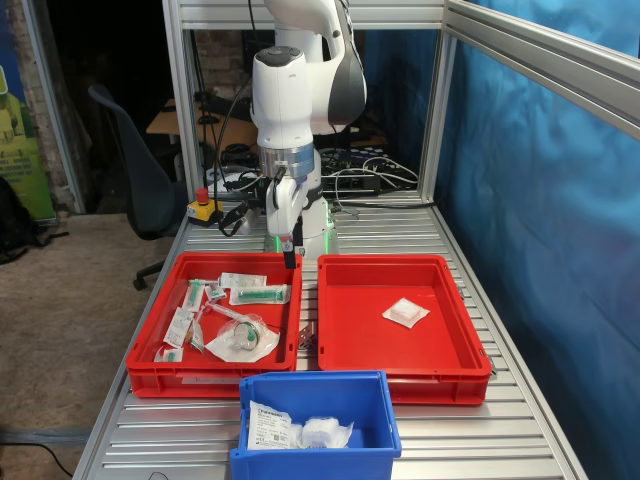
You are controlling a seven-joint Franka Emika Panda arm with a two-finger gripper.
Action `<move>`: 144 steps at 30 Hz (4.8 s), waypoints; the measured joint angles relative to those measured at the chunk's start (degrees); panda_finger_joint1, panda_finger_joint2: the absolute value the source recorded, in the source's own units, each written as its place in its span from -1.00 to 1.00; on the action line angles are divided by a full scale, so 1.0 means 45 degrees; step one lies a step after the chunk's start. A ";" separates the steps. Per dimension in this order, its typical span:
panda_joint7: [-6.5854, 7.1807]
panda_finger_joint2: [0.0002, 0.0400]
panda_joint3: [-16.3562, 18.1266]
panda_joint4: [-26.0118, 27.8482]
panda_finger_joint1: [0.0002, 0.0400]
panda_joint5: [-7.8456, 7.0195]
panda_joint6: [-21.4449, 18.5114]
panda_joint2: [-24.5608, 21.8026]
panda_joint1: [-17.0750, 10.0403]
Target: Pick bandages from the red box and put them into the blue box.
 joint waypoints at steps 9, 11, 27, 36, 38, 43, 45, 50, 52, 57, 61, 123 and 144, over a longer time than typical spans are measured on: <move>0.0000 1.00 0.0000 0.0000 1.00 0.0000 0.0000 0.0000 0.0000; 0.0000 1.00 0.0000 0.0000 1.00 0.0000 0.0000 0.0000 0.0000; 0.0000 1.00 0.0000 0.0000 1.00 0.0000 0.0000 0.0000 0.0000; 0.0000 1.00 0.0000 0.0000 1.00 0.0000 0.0000 0.0000 0.0000; 0.0000 1.00 0.0000 0.0000 1.00 0.0000 0.0000 0.0000 0.0000; 0.0000 1.00 0.0000 0.0000 1.00 0.0000 0.0000 0.0000 0.0000; 0.0000 1.00 0.0000 0.0000 1.00 0.0000 0.0000 0.0000 0.0000; 0.0000 1.00 0.0000 0.0000 1.00 0.0000 0.0000 0.0000 0.0000; 0.0000 1.00 0.0000 0.0000 1.00 0.0000 0.0000 0.0000 0.0000; 0.0000 1.00 0.0000 0.0000 1.00 0.0000 0.0000 0.0000 0.0000; 0.0000 1.00 0.0000 0.0000 1.00 0.0000 0.0000 0.0000 0.0000; 0.1413 1.00 0.1558 -0.2635 1.00 0.0371 0.2248 0.0001 0.3479; 0.2515 1.00 0.1740 -0.3797 1.00 0.0357 0.4208 0.1091 0.3714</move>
